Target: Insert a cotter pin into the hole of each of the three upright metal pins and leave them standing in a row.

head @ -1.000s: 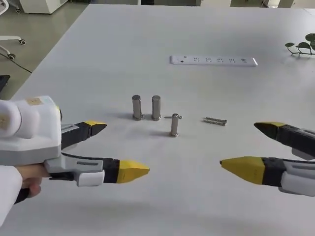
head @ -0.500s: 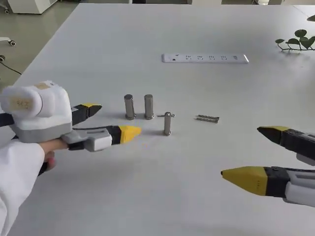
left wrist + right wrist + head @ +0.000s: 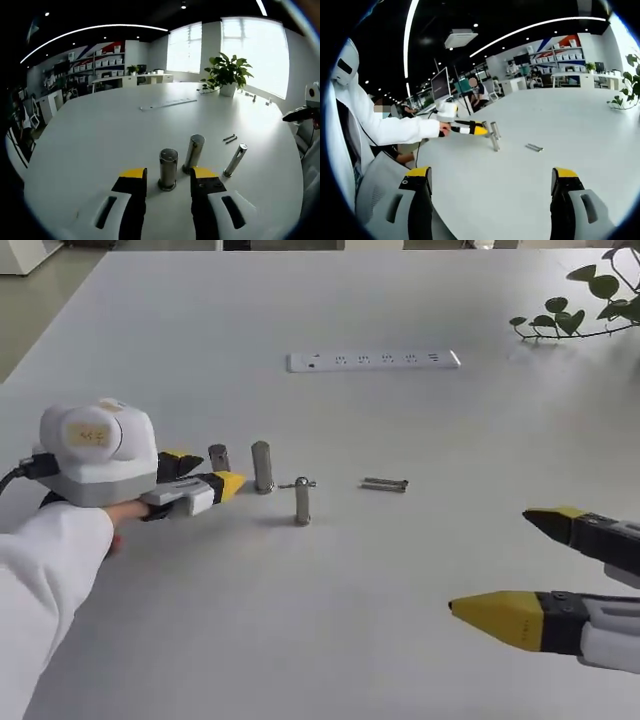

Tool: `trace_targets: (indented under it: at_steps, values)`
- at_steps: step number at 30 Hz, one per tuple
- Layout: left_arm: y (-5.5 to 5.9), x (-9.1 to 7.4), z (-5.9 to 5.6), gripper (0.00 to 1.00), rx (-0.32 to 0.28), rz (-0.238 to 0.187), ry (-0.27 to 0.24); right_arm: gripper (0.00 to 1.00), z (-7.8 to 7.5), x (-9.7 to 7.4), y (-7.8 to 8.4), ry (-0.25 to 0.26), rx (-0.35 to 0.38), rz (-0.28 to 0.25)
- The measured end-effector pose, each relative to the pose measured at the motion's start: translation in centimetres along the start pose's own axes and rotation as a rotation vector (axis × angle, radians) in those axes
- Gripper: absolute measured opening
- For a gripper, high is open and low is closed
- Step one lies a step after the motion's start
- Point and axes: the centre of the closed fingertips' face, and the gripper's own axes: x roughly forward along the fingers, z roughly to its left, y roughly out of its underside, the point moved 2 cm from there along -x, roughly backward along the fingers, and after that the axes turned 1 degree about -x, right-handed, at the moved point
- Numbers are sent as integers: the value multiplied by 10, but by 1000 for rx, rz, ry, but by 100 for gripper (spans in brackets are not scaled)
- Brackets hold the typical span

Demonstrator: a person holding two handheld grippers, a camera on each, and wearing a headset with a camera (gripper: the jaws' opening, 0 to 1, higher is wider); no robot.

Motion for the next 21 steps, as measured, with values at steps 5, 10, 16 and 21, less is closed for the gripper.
trace_targets:
  at_steps: [5, 10, 16, 21]
  values:
    - [-5, 7, 1, 25, 7, -4, -4, 97, -3, -6, 4, 17, 7, 14]
    - [-8, 9, 3, 16, 31, 8, -21, 97, -5, -8, 6, 29, 17, 16]
    - [-9, 7, 1, 12, 37, 9, -27, 96, -3, -5, 7, 27, 23, 15]
    - [-8, 3, 1, 11, 49, 29, -57, 96, -2, -4, 7, 21, 21, 16]
